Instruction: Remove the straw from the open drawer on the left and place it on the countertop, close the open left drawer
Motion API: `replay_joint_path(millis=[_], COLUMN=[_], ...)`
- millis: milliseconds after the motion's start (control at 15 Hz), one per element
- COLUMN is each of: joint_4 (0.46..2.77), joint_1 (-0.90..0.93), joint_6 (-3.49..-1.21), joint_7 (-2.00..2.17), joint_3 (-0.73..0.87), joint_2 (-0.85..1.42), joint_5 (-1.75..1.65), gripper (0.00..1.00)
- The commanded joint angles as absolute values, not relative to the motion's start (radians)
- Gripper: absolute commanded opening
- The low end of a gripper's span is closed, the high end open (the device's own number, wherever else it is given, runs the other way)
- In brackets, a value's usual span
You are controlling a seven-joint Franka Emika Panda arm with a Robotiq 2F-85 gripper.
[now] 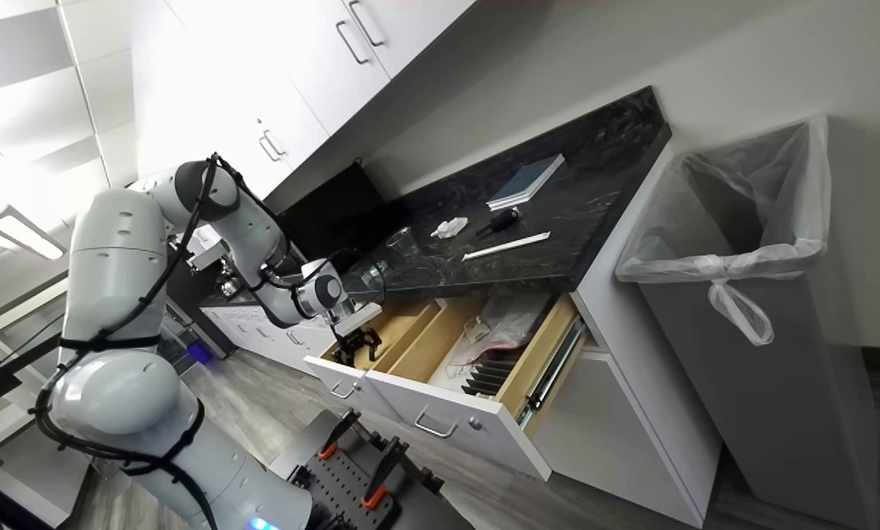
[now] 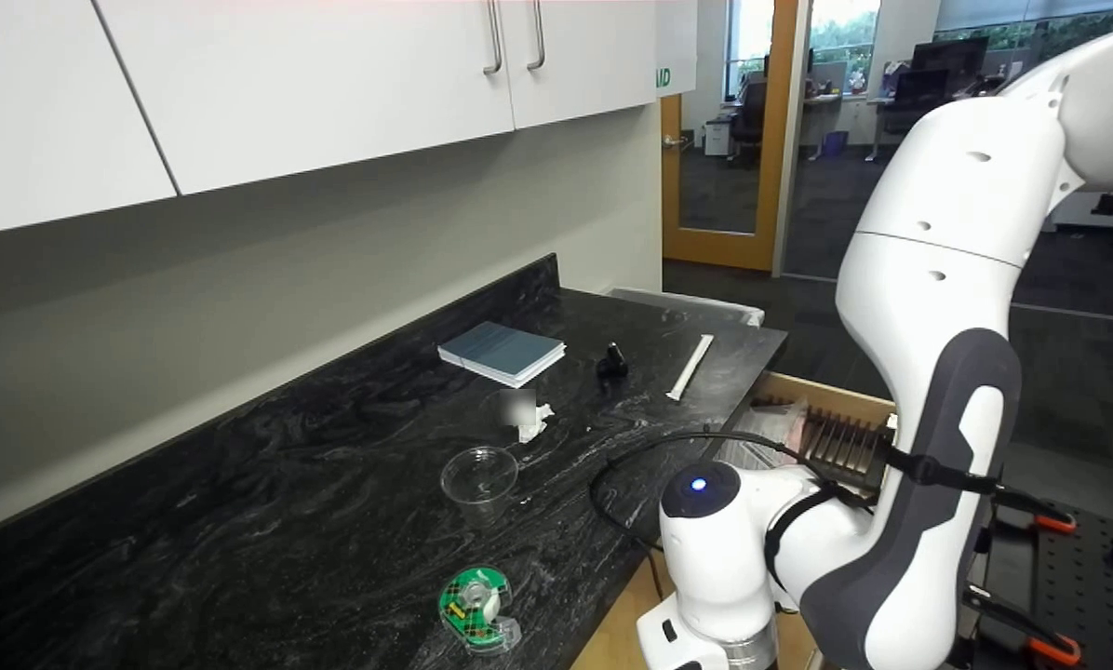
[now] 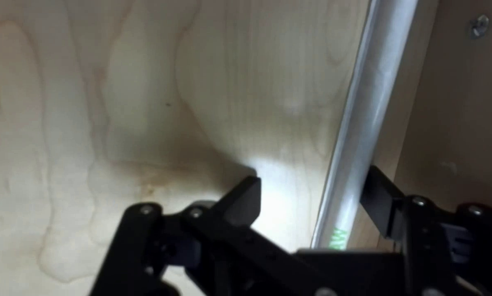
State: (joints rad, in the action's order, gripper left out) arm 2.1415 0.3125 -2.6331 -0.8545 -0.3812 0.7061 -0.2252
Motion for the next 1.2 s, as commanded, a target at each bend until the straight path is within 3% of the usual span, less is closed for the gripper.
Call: replay_joint_path(millis=[0,400,1133], joint_4=[2.149,2.187,2.318], joint_1=[0.358,0.387,0.472], joint_6=[-2.685,-2.694,-2.771], joint_7=[-0.804,-0.759,-0.479], joint_3=[-0.342,-0.33,-0.269], joint_2=[0.738,0.688,0.468], joint_5=[-0.294,-0.35,-0.548], gripper=[0.42,0.01,0.02])
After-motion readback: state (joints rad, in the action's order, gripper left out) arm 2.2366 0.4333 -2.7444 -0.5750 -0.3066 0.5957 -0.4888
